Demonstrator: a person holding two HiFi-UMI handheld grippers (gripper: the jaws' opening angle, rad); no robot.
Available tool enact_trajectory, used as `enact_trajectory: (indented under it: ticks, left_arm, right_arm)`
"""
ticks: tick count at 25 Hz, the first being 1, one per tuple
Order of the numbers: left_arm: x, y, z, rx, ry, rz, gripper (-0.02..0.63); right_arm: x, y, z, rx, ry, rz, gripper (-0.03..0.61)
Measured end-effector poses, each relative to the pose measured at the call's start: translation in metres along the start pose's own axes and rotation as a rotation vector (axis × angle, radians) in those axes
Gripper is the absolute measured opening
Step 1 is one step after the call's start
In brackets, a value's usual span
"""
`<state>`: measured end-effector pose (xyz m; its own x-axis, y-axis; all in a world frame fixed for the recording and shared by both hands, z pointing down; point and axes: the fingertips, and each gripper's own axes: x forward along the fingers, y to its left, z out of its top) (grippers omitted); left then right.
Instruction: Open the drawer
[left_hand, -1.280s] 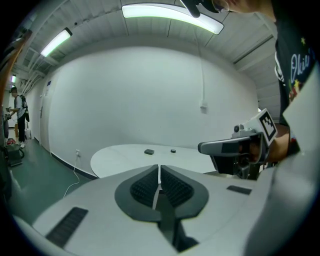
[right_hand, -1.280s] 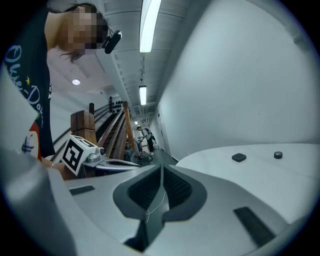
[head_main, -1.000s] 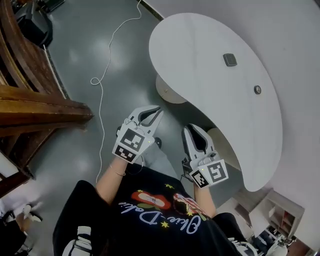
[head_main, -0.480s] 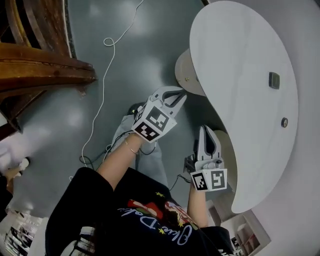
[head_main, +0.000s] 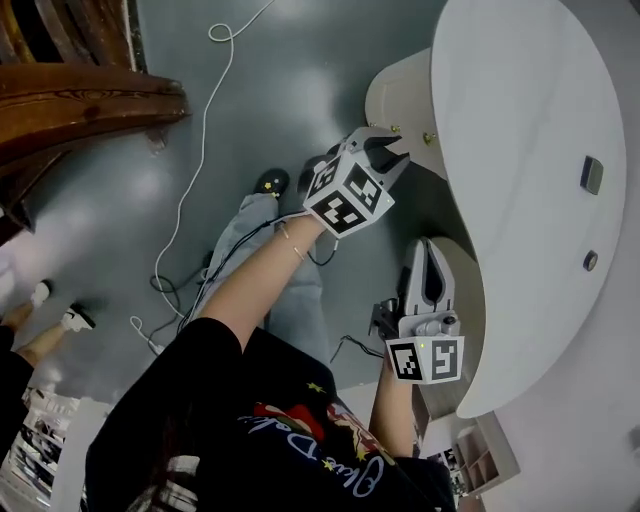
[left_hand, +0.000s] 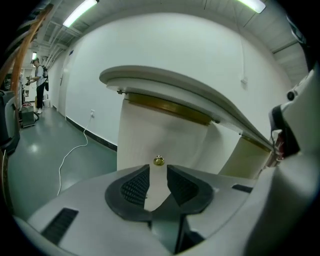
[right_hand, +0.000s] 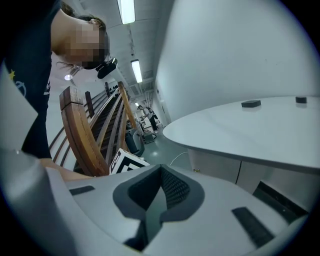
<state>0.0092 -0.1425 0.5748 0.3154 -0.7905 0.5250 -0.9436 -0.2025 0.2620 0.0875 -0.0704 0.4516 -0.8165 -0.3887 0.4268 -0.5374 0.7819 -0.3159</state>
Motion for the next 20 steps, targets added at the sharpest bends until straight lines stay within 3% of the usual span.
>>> enact_trajectory:
  ticks: [6, 13, 20]
  left_arm:
    - [0.035, 0.015, -0.010, -0.010, 0.024, -0.008, 0.120]
    - [0.067, 0.002, -0.007, 0.008, 0.033, -0.073, 0.129]
    - [0.086, -0.002, -0.005, 0.007, 0.041, -0.066, 0.123]
  right_arm:
    - [0.007, 0.000, -0.008, 0.022, 0.026, -0.010, 0.003]
    - [0.007, -0.002, -0.010, 0.038, 0.047, -0.024, 0.003]
    - [0.004, -0.004, -0.011, 0.047, 0.046, -0.046, 0.003]
